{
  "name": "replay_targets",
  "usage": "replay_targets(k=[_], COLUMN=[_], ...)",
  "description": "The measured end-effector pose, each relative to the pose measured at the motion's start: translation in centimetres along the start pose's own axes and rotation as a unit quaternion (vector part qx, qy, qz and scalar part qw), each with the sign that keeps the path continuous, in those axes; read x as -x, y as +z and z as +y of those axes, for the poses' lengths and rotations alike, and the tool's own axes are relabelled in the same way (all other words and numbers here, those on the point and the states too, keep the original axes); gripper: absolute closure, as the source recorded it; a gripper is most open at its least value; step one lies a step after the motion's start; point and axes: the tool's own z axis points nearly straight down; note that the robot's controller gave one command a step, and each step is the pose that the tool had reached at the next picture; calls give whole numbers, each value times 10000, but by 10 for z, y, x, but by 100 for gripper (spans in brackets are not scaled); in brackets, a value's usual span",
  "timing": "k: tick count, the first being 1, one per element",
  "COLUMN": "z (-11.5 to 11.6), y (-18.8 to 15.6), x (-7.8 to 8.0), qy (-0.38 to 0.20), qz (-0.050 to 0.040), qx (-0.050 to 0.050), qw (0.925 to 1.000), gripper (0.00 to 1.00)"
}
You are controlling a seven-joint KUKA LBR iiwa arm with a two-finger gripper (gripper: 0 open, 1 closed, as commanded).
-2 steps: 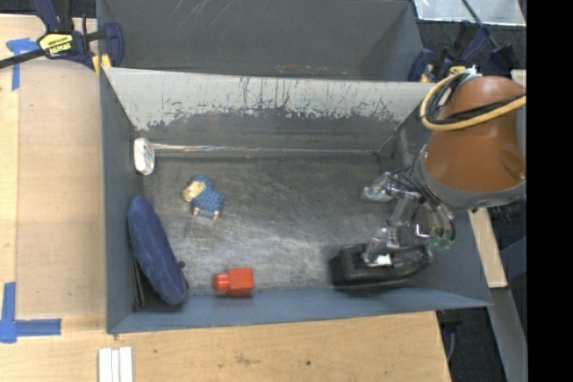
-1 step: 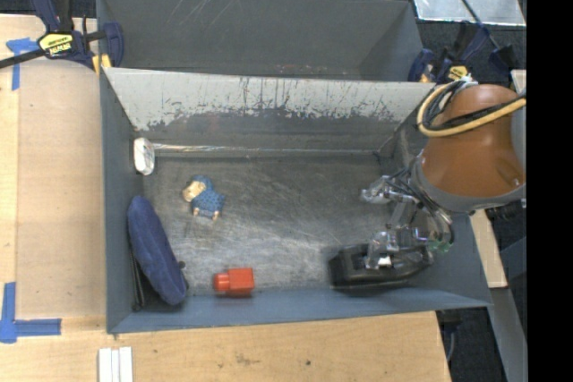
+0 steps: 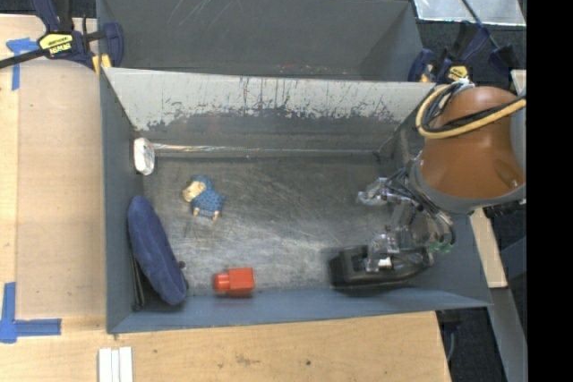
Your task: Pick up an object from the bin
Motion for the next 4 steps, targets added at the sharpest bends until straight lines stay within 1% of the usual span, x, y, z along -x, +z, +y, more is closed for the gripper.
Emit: replay_targets(k=[1,2,3,4], z=[1,9,8,4], y=[1,5,11,13], x=[-1,-9,-11,-8], qy=[-301,-1519,-1870,-2477], qz=[14,60,144,64], qx=[12,60,85,39], qw=[9995,9884,9822,9688], gripper=[0,0,0,0])
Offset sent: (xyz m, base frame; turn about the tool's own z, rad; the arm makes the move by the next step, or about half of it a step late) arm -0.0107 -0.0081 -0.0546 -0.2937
